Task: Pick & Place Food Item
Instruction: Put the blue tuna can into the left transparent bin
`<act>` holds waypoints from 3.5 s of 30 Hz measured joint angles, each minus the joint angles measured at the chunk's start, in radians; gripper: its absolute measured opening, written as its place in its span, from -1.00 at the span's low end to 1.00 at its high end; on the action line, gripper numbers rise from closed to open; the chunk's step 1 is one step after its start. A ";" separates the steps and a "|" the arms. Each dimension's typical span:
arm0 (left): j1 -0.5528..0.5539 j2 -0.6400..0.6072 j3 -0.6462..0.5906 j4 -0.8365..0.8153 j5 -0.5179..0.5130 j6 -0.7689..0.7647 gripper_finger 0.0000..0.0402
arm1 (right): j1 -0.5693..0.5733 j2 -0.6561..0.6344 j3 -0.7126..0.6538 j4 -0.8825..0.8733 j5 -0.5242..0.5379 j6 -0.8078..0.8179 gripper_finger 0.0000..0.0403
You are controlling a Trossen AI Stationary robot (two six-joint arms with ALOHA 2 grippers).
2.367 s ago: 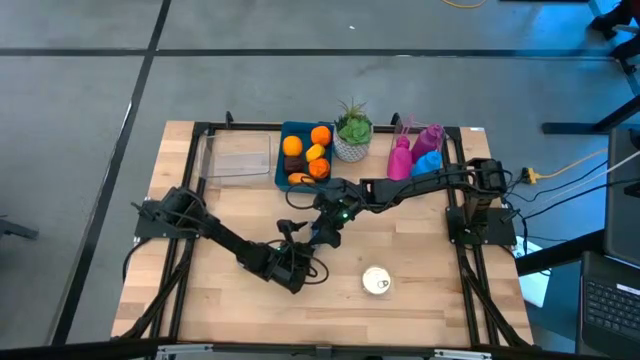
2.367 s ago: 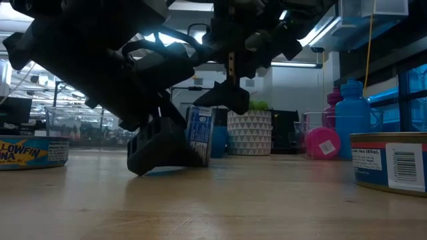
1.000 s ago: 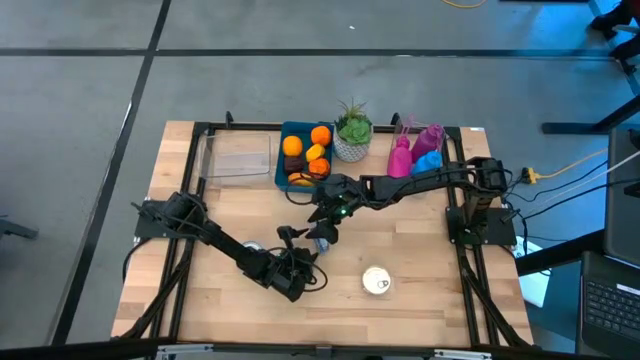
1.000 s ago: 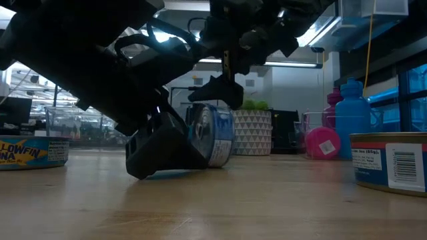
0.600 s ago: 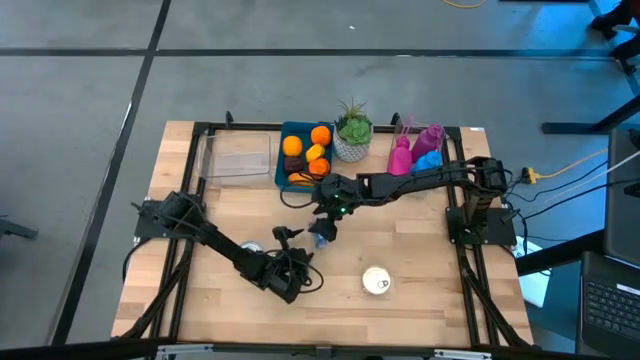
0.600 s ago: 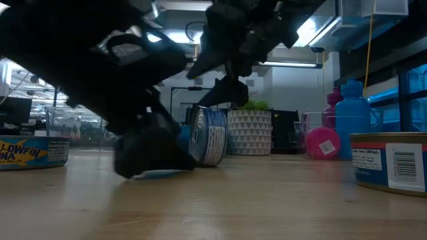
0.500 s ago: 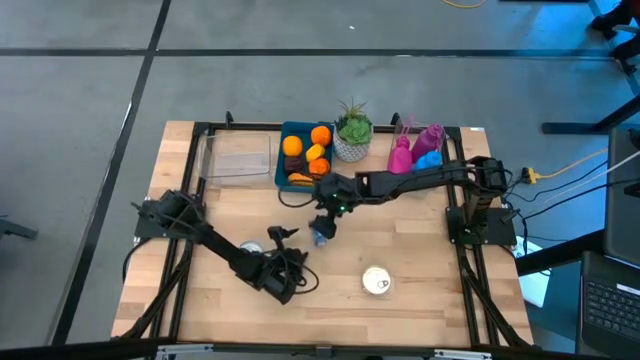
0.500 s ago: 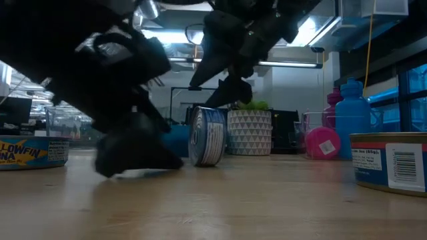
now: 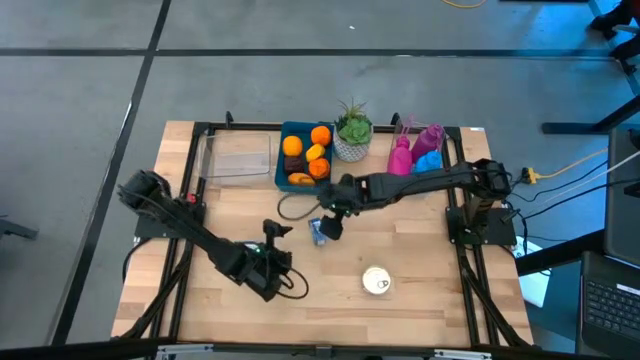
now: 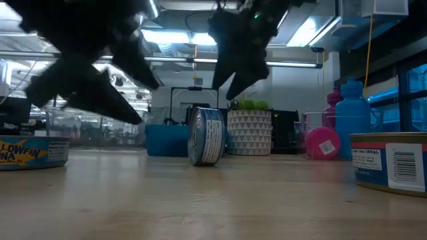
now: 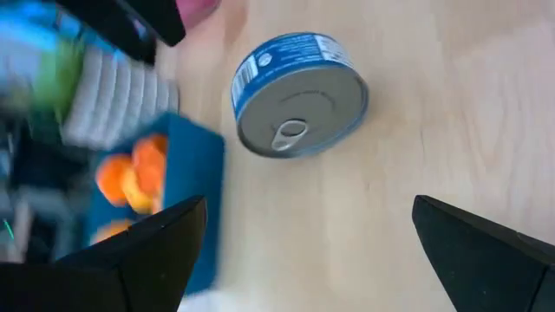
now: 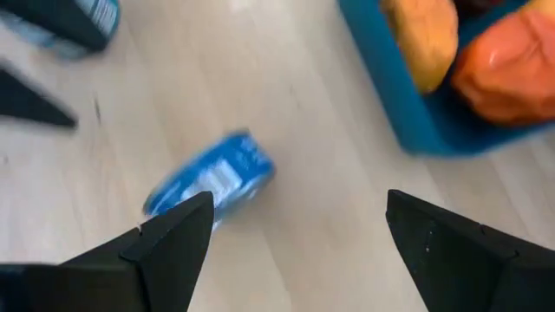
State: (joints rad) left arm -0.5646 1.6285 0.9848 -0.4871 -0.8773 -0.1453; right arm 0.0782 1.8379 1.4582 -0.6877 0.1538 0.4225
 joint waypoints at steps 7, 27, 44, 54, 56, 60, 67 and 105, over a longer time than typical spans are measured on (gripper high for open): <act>0.063 -0.166 0.000 -0.090 0.180 0.537 0.99 | 0.133 -0.062 0.001 -0.144 0.235 0.138 0.69; 0.444 0.172 0.590 -0.537 0.613 1.076 0.95 | 0.579 -0.120 -0.012 -0.452 0.462 0.863 0.69; 0.461 0.228 0.594 -0.481 0.632 1.164 0.85 | 0.746 -0.119 -0.101 -0.424 0.504 1.019 0.69; 0.432 0.257 0.597 -0.372 0.616 1.227 0.85 | 0.765 -0.118 -0.101 -0.423 0.512 0.976 0.69; 0.431 0.267 0.600 -0.376 0.635 1.206 0.85 | 0.772 -0.118 -0.101 -0.422 0.512 0.975 0.69; 0.425 0.295 0.596 -0.372 0.650 1.184 0.85 | 0.784 -0.118 -0.101 -0.416 0.514 0.976 0.69; 0.410 0.336 0.596 -0.352 0.651 1.197 0.84 | 0.790 -0.118 -0.101 -0.401 0.530 0.976 0.69; 0.410 0.340 0.598 -0.376 0.595 1.204 -0.41 | 0.790 -0.118 -0.101 -0.345 0.527 0.952 0.69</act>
State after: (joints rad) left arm -0.1547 1.9682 1.5829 -0.8628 -0.2819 1.0587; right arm 0.8680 1.7203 1.3567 -1.0325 0.6807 1.3743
